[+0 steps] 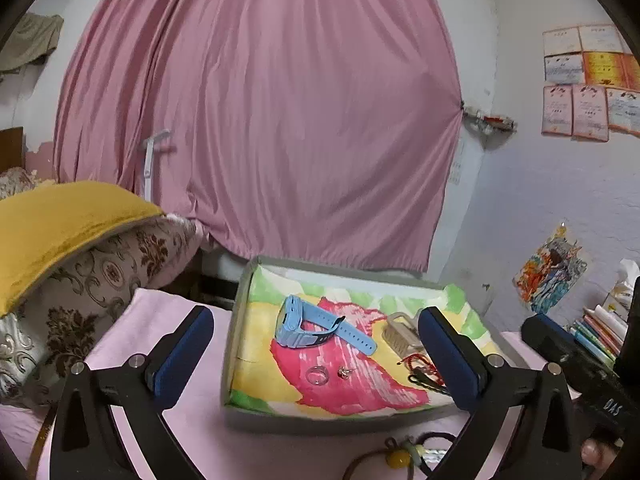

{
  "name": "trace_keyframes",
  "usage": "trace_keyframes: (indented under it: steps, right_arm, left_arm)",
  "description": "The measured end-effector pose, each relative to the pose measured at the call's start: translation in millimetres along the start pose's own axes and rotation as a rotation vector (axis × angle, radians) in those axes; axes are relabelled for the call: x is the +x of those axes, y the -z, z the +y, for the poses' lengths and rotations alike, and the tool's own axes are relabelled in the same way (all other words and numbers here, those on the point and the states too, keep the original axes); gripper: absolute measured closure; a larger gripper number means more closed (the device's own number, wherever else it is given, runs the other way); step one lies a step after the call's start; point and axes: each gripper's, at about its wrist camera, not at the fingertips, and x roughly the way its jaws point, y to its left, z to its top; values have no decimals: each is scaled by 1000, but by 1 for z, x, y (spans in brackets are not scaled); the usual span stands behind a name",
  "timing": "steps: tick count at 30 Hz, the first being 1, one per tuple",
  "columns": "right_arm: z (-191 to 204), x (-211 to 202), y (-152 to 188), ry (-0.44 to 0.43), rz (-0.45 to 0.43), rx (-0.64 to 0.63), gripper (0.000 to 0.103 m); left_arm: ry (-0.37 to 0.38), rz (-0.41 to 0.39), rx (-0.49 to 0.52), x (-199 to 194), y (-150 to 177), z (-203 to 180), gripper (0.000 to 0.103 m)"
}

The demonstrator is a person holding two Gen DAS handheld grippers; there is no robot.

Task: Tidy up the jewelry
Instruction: 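Withdraw both tools from the tray toward the remaining earring and keychain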

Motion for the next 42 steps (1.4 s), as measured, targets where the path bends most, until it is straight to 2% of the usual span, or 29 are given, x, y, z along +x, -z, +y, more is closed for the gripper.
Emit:
trace_keyframes:
  steps: [2,6,11,16,23,27,32,34,39,42]
  right_arm:
    - [4,-14,-2,-5,-46,-5,1]
    - [15,-43,-1,-21,-98,-10,1]
    - [28,-68,6,-33,-106,-22,1]
    - [39,-83,16,-48,-72,-55,1]
    - [40,-85,29,-53,38,-105,1]
    - [38,-79,36,-31,113,-118,1]
    - [23,-64,41,-8,229,-73,1]
    - [19,-52,45,5,302,-63,1]
    - [13,-26,54,-28,423,-32,1]
    - [15,-15,59,-41,480,-45,2]
  left_arm:
    - [-8,-19,12,-13,2,-1,0]
    - [-6,-38,26,-37,5,0,0]
    - [6,-42,30,-62,13,1,0]
    - [6,-17,61,-81,24,4,0]
    - [-15,58,87,-92,39,12,0]
    - [-29,146,97,-84,50,20,0]
    - [-48,263,90,-67,60,27,0]
    - [-45,303,81,-61,63,29,0]
    - [-54,365,76,-47,69,29,1]
    - [-35,396,81,-41,72,26,19]
